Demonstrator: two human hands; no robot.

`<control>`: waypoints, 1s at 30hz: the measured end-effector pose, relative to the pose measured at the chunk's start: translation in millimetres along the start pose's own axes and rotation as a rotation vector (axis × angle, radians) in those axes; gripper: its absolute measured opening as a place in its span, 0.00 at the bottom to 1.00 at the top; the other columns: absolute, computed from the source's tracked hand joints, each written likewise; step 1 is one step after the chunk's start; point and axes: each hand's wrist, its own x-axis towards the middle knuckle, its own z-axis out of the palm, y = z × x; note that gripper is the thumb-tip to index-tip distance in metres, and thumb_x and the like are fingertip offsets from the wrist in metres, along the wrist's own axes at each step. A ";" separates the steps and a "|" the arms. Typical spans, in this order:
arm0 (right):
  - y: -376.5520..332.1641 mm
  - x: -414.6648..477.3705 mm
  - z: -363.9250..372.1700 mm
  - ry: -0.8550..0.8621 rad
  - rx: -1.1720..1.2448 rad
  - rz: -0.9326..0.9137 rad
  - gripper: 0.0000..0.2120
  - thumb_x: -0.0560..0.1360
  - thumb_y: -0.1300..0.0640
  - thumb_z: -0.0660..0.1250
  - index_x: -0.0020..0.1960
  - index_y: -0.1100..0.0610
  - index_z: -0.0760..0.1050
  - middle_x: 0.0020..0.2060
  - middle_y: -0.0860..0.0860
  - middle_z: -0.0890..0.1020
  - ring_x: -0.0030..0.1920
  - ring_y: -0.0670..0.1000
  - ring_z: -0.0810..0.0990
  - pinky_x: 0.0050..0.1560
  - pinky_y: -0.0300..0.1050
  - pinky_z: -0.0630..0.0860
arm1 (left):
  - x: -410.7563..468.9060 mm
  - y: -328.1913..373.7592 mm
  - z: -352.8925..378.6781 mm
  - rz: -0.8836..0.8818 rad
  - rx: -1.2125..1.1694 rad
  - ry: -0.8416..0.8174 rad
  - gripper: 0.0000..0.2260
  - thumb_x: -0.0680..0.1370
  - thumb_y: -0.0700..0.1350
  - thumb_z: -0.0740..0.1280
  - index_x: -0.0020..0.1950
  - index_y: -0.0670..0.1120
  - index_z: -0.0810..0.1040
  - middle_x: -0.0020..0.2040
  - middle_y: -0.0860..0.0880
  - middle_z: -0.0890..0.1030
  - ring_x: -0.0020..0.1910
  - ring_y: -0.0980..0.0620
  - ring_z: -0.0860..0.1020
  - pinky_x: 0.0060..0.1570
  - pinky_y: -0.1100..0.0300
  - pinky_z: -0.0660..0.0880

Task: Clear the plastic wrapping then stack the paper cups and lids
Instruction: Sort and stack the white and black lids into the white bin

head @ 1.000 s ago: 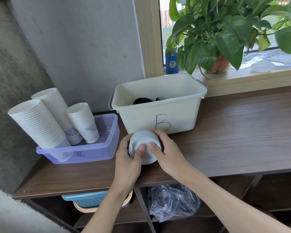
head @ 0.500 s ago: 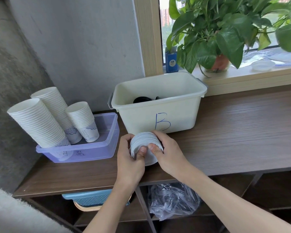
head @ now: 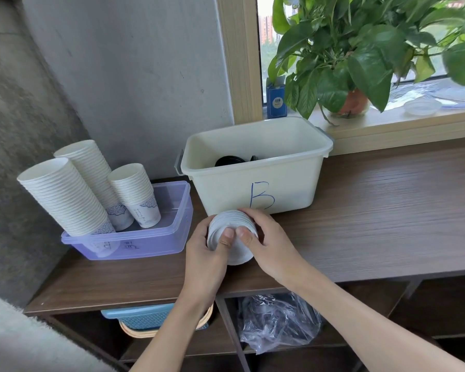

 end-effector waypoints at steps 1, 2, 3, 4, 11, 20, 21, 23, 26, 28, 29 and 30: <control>-0.7 0.0 -0.3 -0.013 -0.003 0.016 0.21 0.77 0.49 0.65 0.68 0.54 0.71 0.61 0.47 0.78 0.62 0.45 0.74 0.65 0.45 0.70 | 0.2 -0.9 -0.3 0.001 0.001 0.019 0.12 0.77 0.50 0.69 0.59 0.50 0.77 0.53 0.52 0.84 0.54 0.53 0.81 0.55 0.57 0.77; -0.5 0.3 -0.4 -0.033 -0.004 0.023 0.21 0.77 0.48 0.64 0.68 0.53 0.71 0.60 0.46 0.79 0.62 0.44 0.75 0.65 0.45 0.71 | 0.3 -1.6 -0.1 0.001 0.002 0.035 0.12 0.76 0.49 0.69 0.59 0.51 0.77 0.53 0.51 0.84 0.54 0.52 0.81 0.55 0.56 0.78; -1.0 0.3 -0.6 -0.050 -0.004 0.021 0.19 0.78 0.48 0.64 0.67 0.53 0.72 0.59 0.45 0.80 0.60 0.43 0.76 0.63 0.44 0.72 | 0.4 -2.0 0.1 0.002 0.001 0.043 0.11 0.76 0.48 0.69 0.58 0.51 0.77 0.53 0.50 0.83 0.54 0.50 0.81 0.54 0.55 0.78; -0.6 0.2 -1.0 -0.057 -0.002 0.014 0.16 0.78 0.50 0.64 0.65 0.53 0.73 0.57 0.45 0.81 0.58 0.42 0.77 0.61 0.42 0.73 | 0.3 -2.1 0.5 0.003 -0.003 0.047 0.11 0.76 0.47 0.68 0.59 0.51 0.77 0.53 0.50 0.83 0.54 0.50 0.81 0.54 0.56 0.78; -0.7 0.7 -1.1 -0.037 -0.063 -0.032 0.12 0.78 0.56 0.65 0.60 0.55 0.75 0.52 0.48 0.81 0.53 0.47 0.78 0.54 0.37 0.72 | -2.7 1.5 5.1 0.031 0.071 0.072 0.16 0.79 0.35 0.66 0.53 0.57 0.74 0.51 0.52 0.81 0.48 0.60 0.78 0.49 0.68 0.75; -2.6 0.2 0.7 -0.090 0.013 -0.019 0.17 0.79 0.52 0.65 0.67 0.52 0.71 0.57 0.44 0.81 0.57 0.40 0.77 0.58 0.34 0.72 | 0.3 -5.4 1.6 -0.027 -0.065 0.127 0.09 0.79 0.44 0.67 0.60 0.48 0.74 0.55 0.47 0.81 0.51 0.54 0.79 0.51 0.59 0.75; -2.3 0.5 1.0 -0.104 0.015 -0.007 0.17 0.79 0.52 0.64 0.67 0.52 0.71 0.57 0.43 0.81 0.58 0.40 0.77 0.59 0.36 0.72 | 0.9 -5.6 0.6 -0.046 -0.096 0.127 0.13 0.78 0.49 0.67 0.61 0.48 0.74 0.56 0.46 0.81 0.53 0.53 0.80 0.54 0.56 0.76; -1.2 0.6 0.8 -0.087 0.029 0.010 0.16 0.80 0.52 0.63 0.67 0.51 0.71 0.57 0.43 0.81 0.58 0.40 0.77 0.60 0.40 0.73 | 1.6 -4.2 0.5 -0.061 -0.105 0.088 0.18 0.75 0.54 0.67 0.62 0.49 0.75 0.58 0.48 0.82 0.57 0.53 0.80 0.58 0.56 0.75; 0.3 1.3 0.5 -0.038 0.035 0.017 0.18 0.79 0.53 0.63 0.68 0.53 0.70 0.59 0.45 0.79 0.61 0.42 0.75 0.64 0.44 0.72 | 1.2 -0.4 2.0 -0.034 -0.035 0.037 0.23 0.74 0.55 0.69 0.67 0.49 0.74 0.60 0.53 0.81 0.60 0.57 0.79 0.60 0.60 0.74; 0.0 0.6 0.2 -0.037 0.009 0.011 0.18 0.79 0.53 0.64 0.68 0.53 0.70 0.60 0.45 0.78 0.62 0.43 0.74 0.65 0.44 0.71 | 1.0 0.9 1.6 -0.031 -0.023 0.030 0.22 0.75 0.55 0.70 0.66 0.49 0.76 0.59 0.54 0.82 0.59 0.58 0.79 0.59 0.61 0.75; 0.2 0.3 -0.1 -0.041 0.008 0.010 0.18 0.79 0.53 0.64 0.68 0.52 0.70 0.60 0.45 0.78 0.62 0.43 0.74 0.65 0.44 0.71 | 1.3 0.1 1.2 -0.032 -0.024 0.030 0.19 0.76 0.54 0.71 0.64 0.49 0.77 0.57 0.54 0.83 0.57 0.57 0.80 0.57 0.61 0.76; 0.6 0.3 -0.2 -0.048 0.008 0.012 0.17 0.79 0.53 0.64 0.67 0.52 0.70 0.59 0.45 0.78 0.61 0.43 0.75 0.64 0.43 0.71 | 1.9 -0.4 1.2 -0.033 -0.018 0.038 0.14 0.77 0.51 0.71 0.62 0.49 0.78 0.54 0.53 0.84 0.55 0.55 0.81 0.55 0.61 0.76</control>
